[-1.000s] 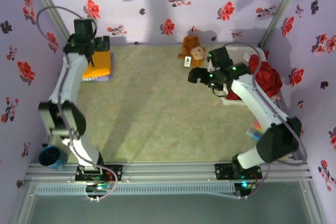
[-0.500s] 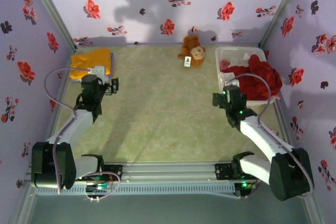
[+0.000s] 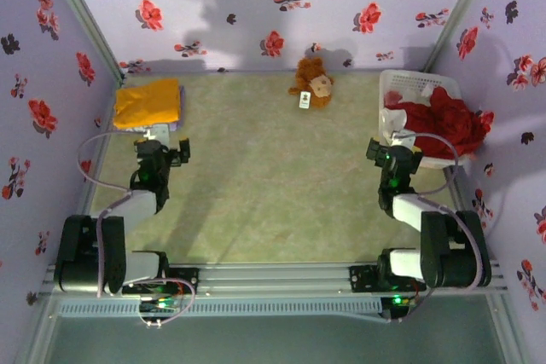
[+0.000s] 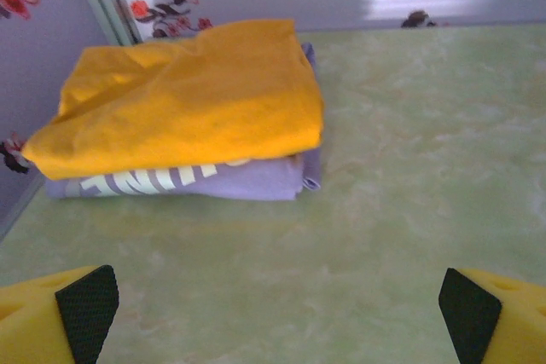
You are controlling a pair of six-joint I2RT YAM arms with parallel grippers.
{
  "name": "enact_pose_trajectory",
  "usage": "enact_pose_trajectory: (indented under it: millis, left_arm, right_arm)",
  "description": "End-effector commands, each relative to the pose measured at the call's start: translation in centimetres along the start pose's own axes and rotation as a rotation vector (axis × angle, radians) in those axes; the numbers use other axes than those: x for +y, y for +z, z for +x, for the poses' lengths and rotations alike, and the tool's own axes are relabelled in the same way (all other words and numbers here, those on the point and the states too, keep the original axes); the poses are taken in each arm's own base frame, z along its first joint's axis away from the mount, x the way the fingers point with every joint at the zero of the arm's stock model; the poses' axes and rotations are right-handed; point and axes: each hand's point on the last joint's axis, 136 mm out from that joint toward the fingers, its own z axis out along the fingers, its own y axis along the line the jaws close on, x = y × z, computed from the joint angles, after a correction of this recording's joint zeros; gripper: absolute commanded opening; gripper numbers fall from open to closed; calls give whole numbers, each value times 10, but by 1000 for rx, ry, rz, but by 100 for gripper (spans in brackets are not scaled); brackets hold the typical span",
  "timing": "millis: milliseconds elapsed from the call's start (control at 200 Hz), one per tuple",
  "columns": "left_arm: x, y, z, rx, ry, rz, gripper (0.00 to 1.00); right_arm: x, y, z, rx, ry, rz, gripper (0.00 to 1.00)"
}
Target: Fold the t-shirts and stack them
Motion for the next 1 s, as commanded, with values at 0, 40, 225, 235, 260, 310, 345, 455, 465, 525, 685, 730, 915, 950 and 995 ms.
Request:
enact_pose_trajectory:
  millis: [0, 40, 225, 235, 260, 310, 345, 455, 465, 525, 685, 730, 915, 950, 995]
  left_arm:
    - [9, -8, -20, -106, -26, -26, 99]
    - [7, -8, -15, -95, -8, -17, 99]
    - [7, -5, 13, -113, 3, -17, 99]
    - [7, -4, 14, -112, 4, -17, 99]
    - [6, -1, 18, -109, 7, -15, 99]
    - [0, 6, 27, -99, 22, 8, 99]
    - [-1, 9, 33, -102, 24, 11, 99]
    - [4, 16, 38, -60, 13, -25, 99]
    - [5, 17, 41, -48, 12, -28, 99]
    - [8, 27, 36, -28, 8, -58, 99]
    - [20, 32, 36, 2, -46, -69, 99]
    - [20, 33, 36, 0, -47, -69, 100]
    - [20, 32, 36, 0, -46, -69, 99]
    - [20, 32, 36, 1, -46, -69, 100]
    - [20, 32, 36, 0, -46, -69, 99]
  right_arm:
    - [13, 7, 9, 4, 54, -83, 99]
    - [16, 8, 11, 8, 48, -96, 99]
    - [28, 18, 24, 37, 19, -153, 99]
    - [29, 19, 25, 41, 17, -155, 99]
    - [31, 21, 27, 49, 12, -162, 99]
    - [35, 25, 30, 64, 3, -180, 99]
    - [38, 27, 31, 78, -5, -194, 99]
    - [33, 30, 31, 97, 9, -159, 99]
    - [33, 30, 32, 100, 8, -157, 99]
    - [33, 30, 30, 93, 9, -159, 99]
    - [33, 31, 31, 97, 9, -157, 99]
    - [33, 31, 31, 97, 9, -157, 99]
    - [33, 32, 32, 105, 7, -157, 99]
    - [33, 32, 33, 109, 6, -158, 99]
    - [33, 32, 32, 105, 8, -157, 99]
